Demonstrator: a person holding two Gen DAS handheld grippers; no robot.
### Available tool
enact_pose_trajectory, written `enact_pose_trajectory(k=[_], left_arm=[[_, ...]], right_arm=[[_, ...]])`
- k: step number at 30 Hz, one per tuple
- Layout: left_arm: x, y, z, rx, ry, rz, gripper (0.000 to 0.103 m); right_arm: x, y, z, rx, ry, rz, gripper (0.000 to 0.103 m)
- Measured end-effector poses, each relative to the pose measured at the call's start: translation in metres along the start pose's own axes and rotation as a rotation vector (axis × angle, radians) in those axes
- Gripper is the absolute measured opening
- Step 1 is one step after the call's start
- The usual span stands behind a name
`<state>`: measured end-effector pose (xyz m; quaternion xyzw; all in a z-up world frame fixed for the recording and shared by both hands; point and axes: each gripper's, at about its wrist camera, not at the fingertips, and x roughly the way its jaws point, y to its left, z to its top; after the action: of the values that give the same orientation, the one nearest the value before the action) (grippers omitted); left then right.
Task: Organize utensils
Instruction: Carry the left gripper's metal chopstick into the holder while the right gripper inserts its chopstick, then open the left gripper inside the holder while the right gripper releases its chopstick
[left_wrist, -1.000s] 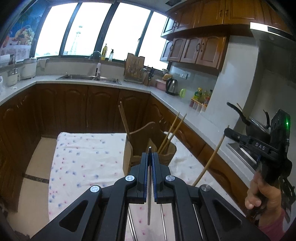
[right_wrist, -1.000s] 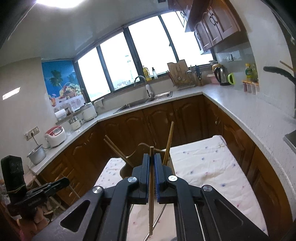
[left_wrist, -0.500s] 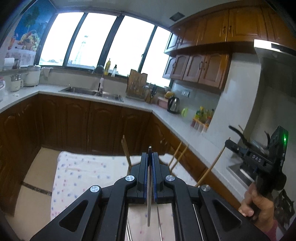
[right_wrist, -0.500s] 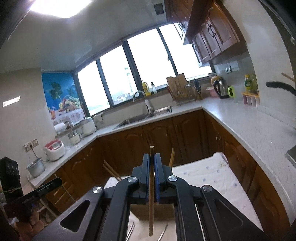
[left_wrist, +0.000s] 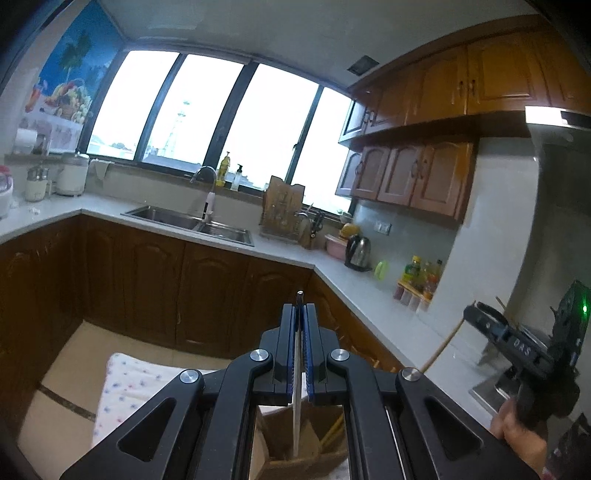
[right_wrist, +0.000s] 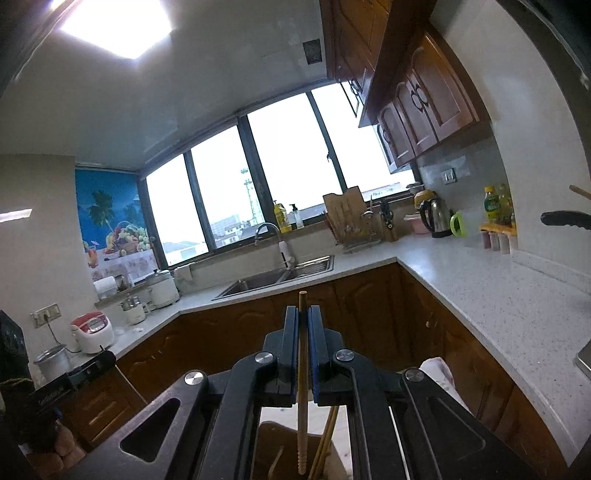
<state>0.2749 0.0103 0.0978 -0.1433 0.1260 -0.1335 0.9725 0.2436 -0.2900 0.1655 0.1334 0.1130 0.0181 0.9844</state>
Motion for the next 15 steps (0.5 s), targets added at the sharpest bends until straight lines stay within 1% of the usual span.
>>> enact_pose_trajectory(k=[3, 8, 12, 15], left_arm=[[0.023, 0.004, -0.023, -0.02, 0.01, 0.023, 0.002], [0.059, 0.012, -0.062, -0.06, 0.035, 0.064, 0.002], [0.082, 0.01, -0.081, -0.062, 0.066, 0.082, 0.002], [0.099, 0.008, -0.091, -0.053, 0.098, 0.09, 0.003]], right_arm=[[0.011, -0.005, -0.015, 0.008, 0.013, -0.015, 0.005], [0.03, -0.015, -0.049, 0.025, 0.057, -0.027, 0.005], [0.042, -0.021, -0.066, 0.038, 0.087, -0.035, 0.005], [0.051, -0.026, -0.078, 0.06, 0.126, -0.036, 0.005]])
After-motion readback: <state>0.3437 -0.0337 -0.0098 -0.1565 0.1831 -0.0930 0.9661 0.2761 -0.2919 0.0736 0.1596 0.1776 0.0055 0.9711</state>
